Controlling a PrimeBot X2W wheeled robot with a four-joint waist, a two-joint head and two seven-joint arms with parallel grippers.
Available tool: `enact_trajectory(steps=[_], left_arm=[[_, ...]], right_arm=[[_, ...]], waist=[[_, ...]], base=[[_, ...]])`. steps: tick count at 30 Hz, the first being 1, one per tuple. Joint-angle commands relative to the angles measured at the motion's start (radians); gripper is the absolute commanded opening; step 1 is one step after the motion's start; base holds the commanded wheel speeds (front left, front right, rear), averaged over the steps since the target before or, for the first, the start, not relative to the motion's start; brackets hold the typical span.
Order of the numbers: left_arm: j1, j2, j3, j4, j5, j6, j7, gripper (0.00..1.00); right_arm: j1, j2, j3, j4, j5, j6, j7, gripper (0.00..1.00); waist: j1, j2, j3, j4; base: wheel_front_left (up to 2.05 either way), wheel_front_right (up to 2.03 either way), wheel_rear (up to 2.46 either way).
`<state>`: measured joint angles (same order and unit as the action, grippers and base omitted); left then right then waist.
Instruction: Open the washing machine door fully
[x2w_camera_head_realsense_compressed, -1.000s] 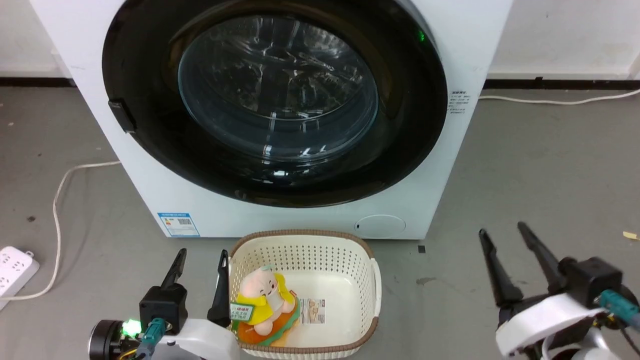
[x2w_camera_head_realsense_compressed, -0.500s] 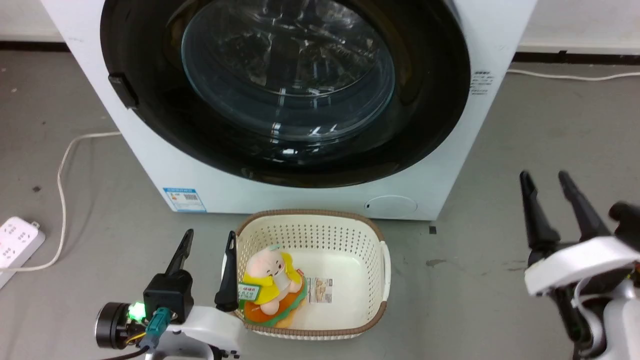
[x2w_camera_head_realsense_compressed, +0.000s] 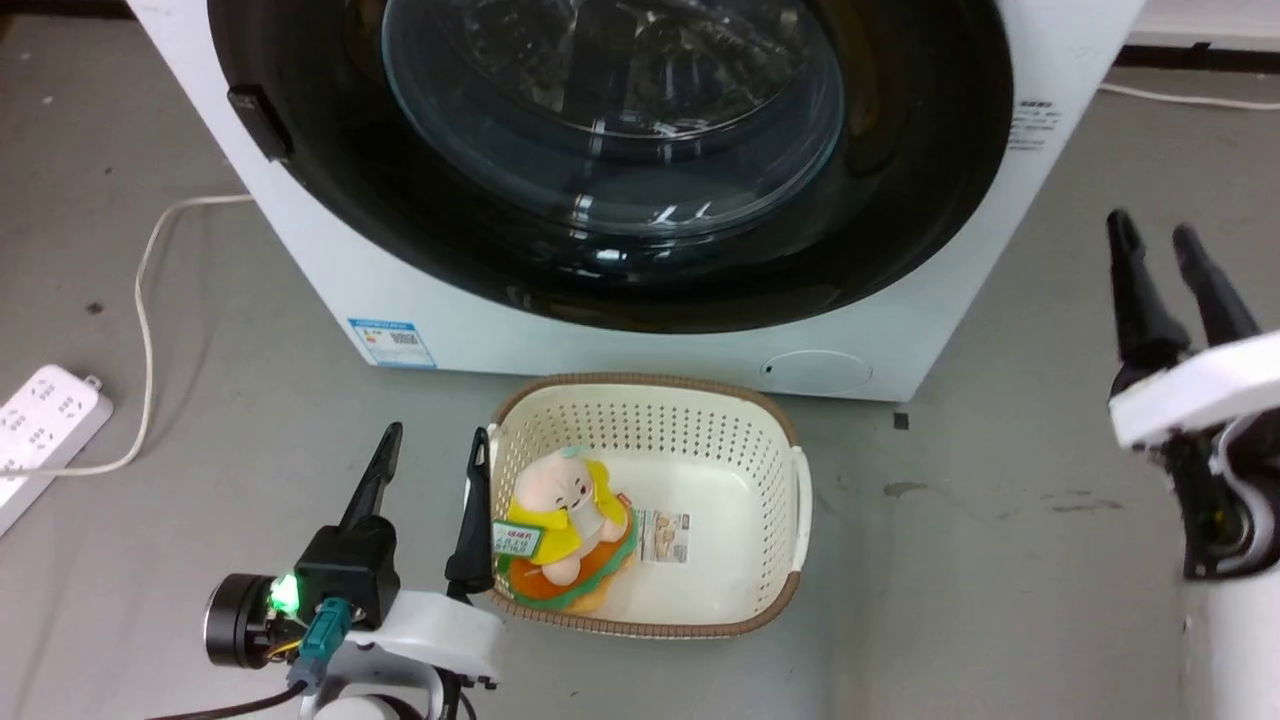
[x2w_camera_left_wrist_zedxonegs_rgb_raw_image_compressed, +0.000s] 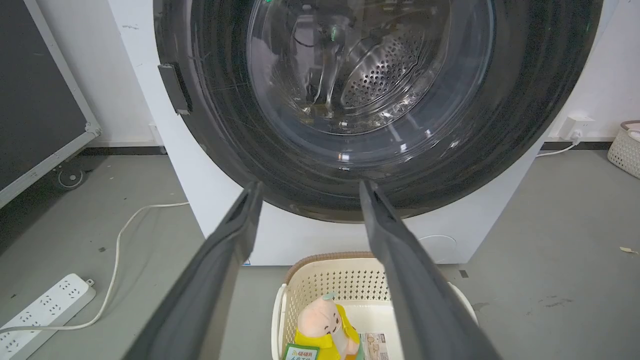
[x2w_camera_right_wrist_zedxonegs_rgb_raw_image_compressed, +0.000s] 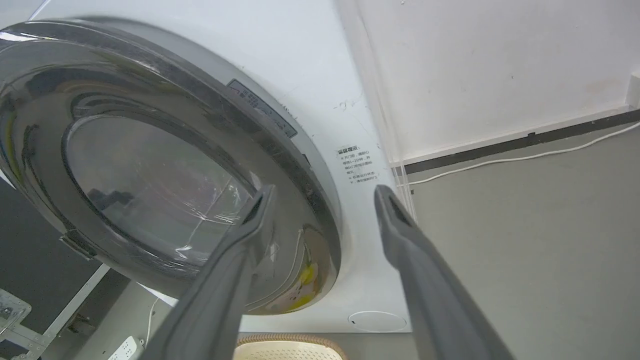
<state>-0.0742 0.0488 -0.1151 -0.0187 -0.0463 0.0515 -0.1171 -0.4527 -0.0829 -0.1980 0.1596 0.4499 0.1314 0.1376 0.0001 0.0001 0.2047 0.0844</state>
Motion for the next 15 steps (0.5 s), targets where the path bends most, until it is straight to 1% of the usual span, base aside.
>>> enact_trajectory(steps=[1,2,7,15], left_arm=[[-0.018,0.001,-0.004,-0.005,-0.003,0.007,-0.01,1.0],[-0.024,0.001,-0.01,-0.005,-0.006,0.01,-0.014,1.0],[-0.036,0.001,-0.021,-0.007,-0.012,0.015,-0.022,1.0],[-0.052,0.001,-0.038,-0.01,-0.02,0.025,-0.039,1.0]], right_arm=[[-0.032,0.003,-0.01,0.009,0.017,0.0,0.005,0.56],[-0.068,0.005,-0.03,0.03,0.031,0.0,0.019,0.0],[-0.143,0.007,-0.075,0.078,0.063,0.0,0.06,0.0],[-0.304,0.006,-0.175,0.208,0.114,0.0,0.176,0.0]], waist=[[-0.0001,-0.0001,0.008,0.007],[-0.0001,-0.0001,0.019,0.013],[-0.0001,-0.0001,0.04,0.026],[-0.0001,-0.0001,0.075,0.049]], base=[[0.0,0.0,0.0],[0.0,0.0,0.0],[0.0,0.0,0.0],[0.0,0.0,0.0]])
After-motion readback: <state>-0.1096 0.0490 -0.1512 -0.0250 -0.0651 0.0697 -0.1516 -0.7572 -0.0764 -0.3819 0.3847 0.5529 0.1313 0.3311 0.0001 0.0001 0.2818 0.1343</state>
